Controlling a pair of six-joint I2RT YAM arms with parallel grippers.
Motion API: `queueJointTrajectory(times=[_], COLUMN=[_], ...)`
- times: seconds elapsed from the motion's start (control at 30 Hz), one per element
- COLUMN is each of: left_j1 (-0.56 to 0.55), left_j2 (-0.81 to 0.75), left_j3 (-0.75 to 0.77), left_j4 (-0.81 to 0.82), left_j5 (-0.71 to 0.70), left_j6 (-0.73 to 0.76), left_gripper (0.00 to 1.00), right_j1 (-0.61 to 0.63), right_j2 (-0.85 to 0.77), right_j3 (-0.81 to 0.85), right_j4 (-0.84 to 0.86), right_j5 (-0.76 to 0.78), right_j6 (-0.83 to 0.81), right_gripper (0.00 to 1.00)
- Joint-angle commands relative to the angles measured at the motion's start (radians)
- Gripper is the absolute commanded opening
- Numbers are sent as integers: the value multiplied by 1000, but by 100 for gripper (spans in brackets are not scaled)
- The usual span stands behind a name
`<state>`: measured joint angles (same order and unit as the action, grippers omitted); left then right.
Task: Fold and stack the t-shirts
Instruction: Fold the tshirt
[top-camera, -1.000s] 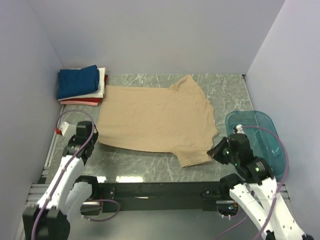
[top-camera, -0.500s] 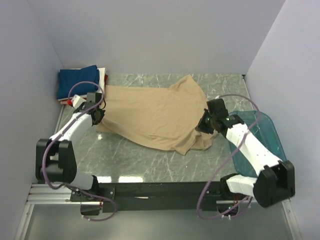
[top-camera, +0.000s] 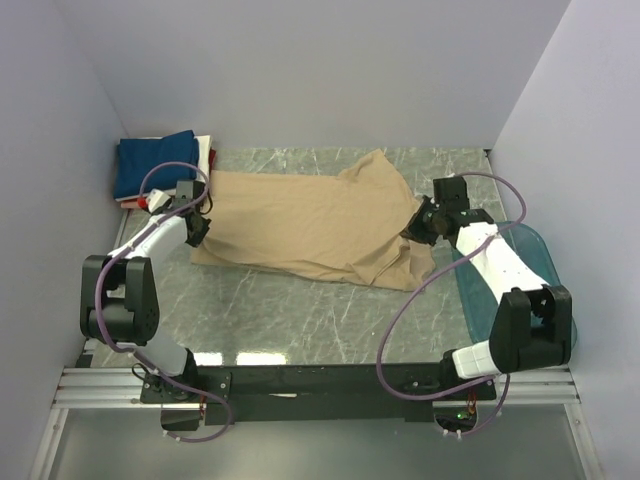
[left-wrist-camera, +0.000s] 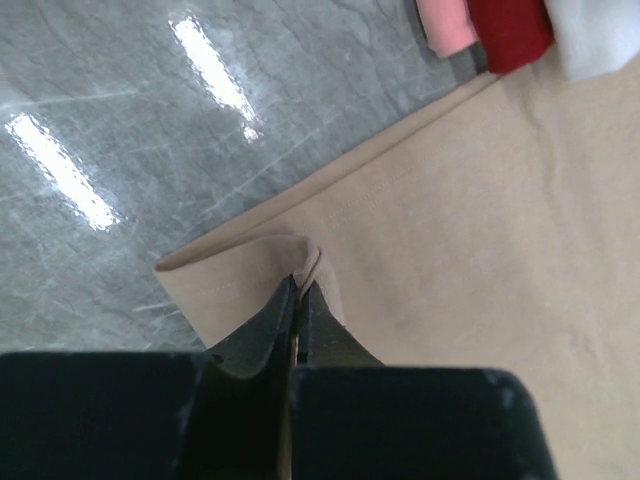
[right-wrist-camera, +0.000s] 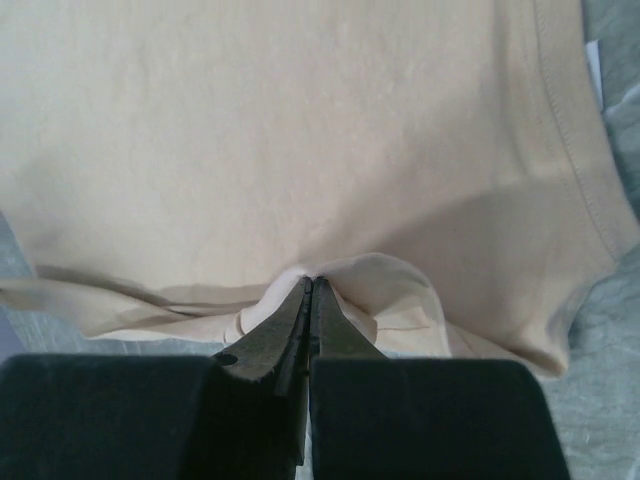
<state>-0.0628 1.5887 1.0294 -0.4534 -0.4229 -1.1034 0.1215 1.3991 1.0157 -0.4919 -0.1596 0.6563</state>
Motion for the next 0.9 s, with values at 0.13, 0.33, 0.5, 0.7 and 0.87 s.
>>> queueJointTrajectory(times=[0.13, 0.33, 0.5, 0.7, 0.87], left_j1=[32, 35, 35, 37, 38], left_j2=[-9, 16, 42, 70, 86], left_j3=[50, 81, 106, 116, 126], left_j4=[1, -10, -16, -8, -5], left_j5=[4, 7, 12, 21, 27], left_j6=[14, 25, 30, 30, 33], left_gripper=[6, 7, 7, 8, 11], right_j1=[-39, -45, -49, -68, -72], right_j2=[52, 113, 143, 179, 207], right_j3=[104, 181, 224, 254, 274], right_j4=[72, 75, 69, 69, 69], right_j5=[-29, -41, -23, -32, -35], right_j6=[-7, 0, 3, 3, 2], right_gripper=[0, 0, 0, 0, 0])
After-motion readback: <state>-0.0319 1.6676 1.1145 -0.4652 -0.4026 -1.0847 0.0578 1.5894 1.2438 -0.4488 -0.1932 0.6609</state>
